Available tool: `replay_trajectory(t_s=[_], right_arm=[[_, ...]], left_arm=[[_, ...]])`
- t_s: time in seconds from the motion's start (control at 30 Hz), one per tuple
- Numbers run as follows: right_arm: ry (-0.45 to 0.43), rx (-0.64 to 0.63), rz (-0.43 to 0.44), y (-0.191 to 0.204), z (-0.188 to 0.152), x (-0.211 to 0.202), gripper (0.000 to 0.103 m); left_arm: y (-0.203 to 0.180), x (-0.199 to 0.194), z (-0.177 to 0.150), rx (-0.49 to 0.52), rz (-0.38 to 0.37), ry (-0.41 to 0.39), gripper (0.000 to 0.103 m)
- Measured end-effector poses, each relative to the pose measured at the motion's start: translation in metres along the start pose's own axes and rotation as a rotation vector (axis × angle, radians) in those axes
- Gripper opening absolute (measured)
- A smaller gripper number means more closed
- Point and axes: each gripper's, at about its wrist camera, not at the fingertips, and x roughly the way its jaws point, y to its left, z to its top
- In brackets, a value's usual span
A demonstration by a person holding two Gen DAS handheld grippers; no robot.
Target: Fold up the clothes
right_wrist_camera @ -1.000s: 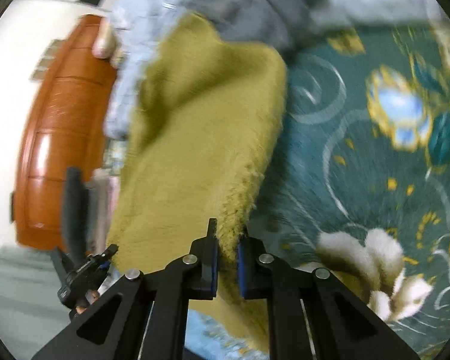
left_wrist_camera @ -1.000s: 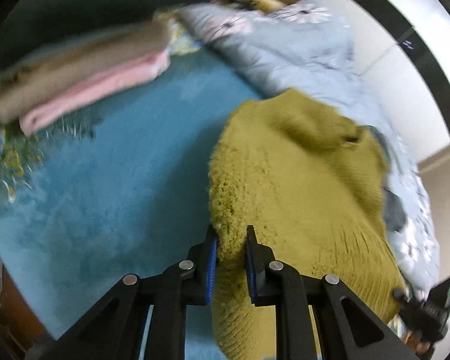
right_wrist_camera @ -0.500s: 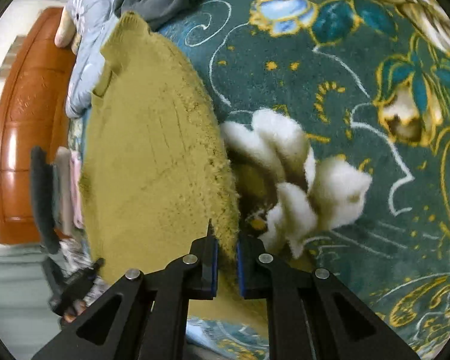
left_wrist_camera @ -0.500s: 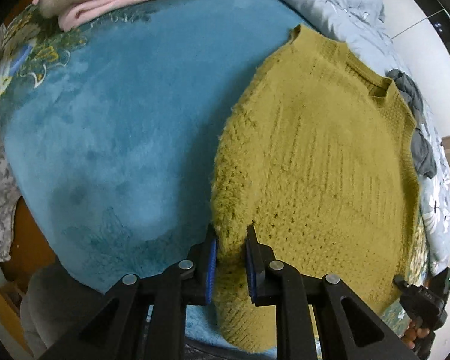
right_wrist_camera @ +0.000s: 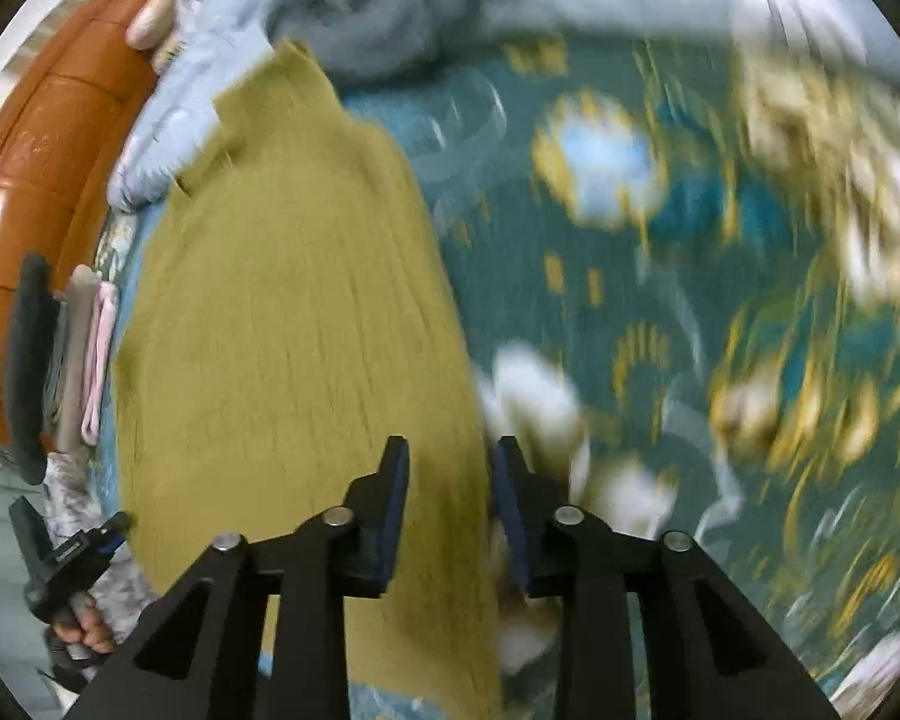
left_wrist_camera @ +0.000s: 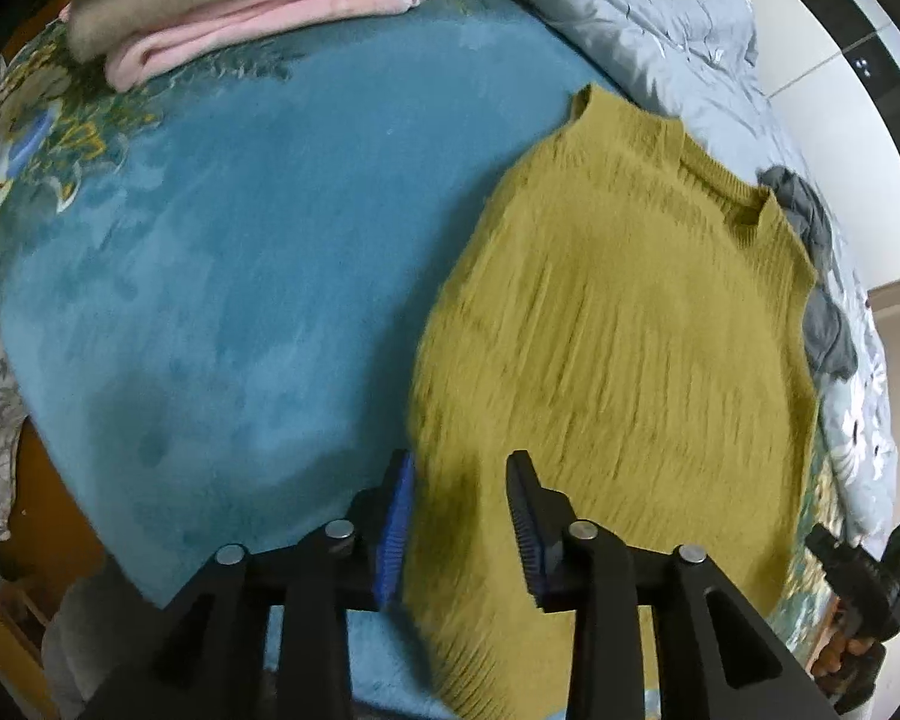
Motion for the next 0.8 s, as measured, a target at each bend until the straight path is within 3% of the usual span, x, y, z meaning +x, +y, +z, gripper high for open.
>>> replay_trajectory(t_s=[0.13, 0.3, 0.43, 0.6, 0.8], right_arm=[[-0.074, -0.128, -0.006, 0.045, 0.052, 0.002, 0.041], [-0.134, -0.393, 0.0, 0.117, 0.123, 0.019, 0.048], [-0.152, -0.607, -0.107, 0.174, 0.185, 0.058, 0.053], [-0.08, -0.719, -0.237, 0.212, 0.246, 0.112, 0.053], [0.03, -0.769, -0.306, 0.219, 0.263, 0.149, 0.053]], left_arm=[[-0.016, 0.007, 0.029, -0.016, 0.024, -0.027, 0.039], [-0.024, 0.002, 0.044, -0.044, -0.002, -0.098, 0.04], [-0.008, -0.002, 0.042, -0.098, -0.01, -0.107, 0.04], [0.017, -0.012, 0.031, -0.178, -0.028, -0.118, 0.043], [0.033, -0.019, 0.029, -0.221, -0.025, -0.136, 0.046]])
